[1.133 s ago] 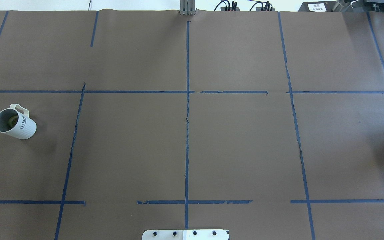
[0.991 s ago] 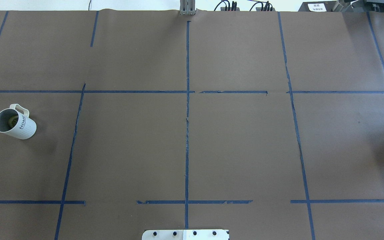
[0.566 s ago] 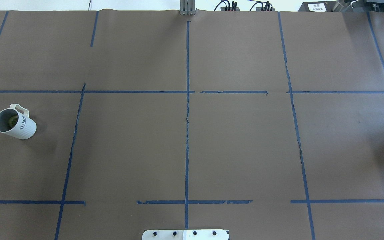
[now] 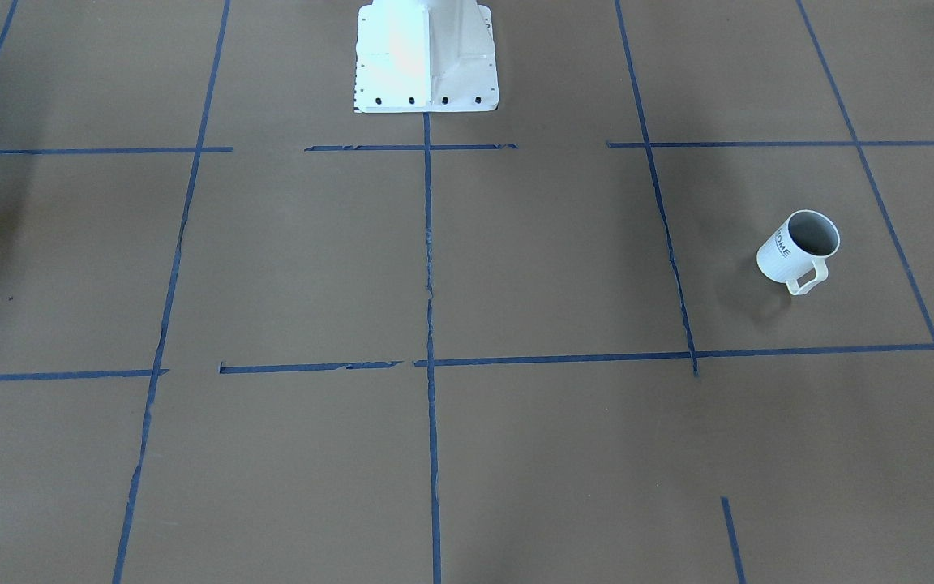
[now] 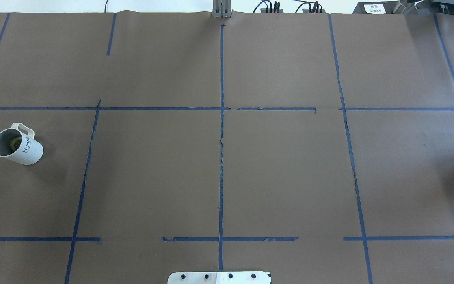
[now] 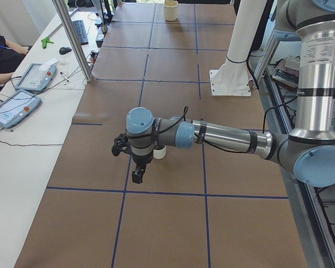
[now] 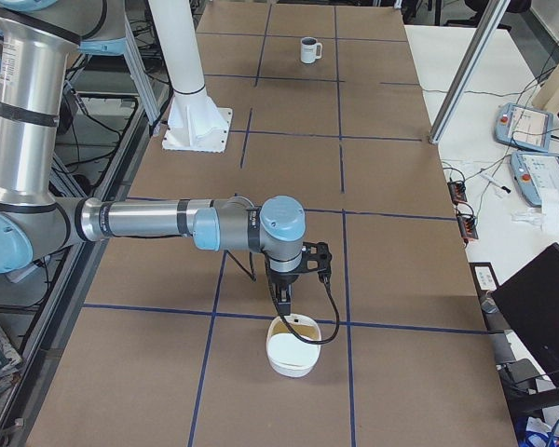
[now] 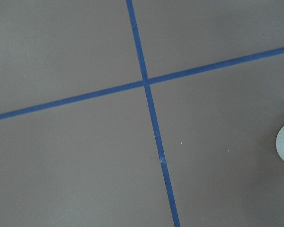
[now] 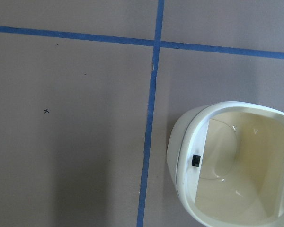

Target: Left arm hands cup to right arm to dump lemon

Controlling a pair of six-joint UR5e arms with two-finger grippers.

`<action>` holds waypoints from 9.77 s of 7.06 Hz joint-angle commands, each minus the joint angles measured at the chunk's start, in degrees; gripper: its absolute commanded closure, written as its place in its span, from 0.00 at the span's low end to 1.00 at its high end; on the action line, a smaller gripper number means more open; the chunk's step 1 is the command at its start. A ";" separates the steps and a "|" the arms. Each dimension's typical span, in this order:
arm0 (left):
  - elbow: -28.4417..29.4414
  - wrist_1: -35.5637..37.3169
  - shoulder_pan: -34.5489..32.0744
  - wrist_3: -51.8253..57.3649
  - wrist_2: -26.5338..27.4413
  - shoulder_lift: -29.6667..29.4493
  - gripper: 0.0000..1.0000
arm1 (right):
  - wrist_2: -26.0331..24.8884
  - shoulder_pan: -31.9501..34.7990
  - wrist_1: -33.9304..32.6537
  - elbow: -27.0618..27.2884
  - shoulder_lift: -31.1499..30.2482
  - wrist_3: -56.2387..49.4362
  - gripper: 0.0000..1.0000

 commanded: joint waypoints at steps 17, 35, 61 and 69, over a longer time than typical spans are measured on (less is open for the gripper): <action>2.21 -33.59 27.87 -53.38 4.30 3.46 1.00 | 0.00 0.09 0.07 -0.09 0.00 -0.12 0.00; 4.92 1.22 41.29 -102.04 3.57 -44.77 1.00 | -42.72 -58.30 74.21 -15.38 33.39 29.72 0.01; 3.52 -3.01 43.26 -106.41 -1.30 -49.45 0.00 | -55.02 -64.77 74.60 -15.47 37.26 25.45 0.73; -3.15 -0.28 35.27 -50.35 7.64 -23.71 0.00 | -56.43 -51.27 71.00 -4.79 16.33 41.63 0.97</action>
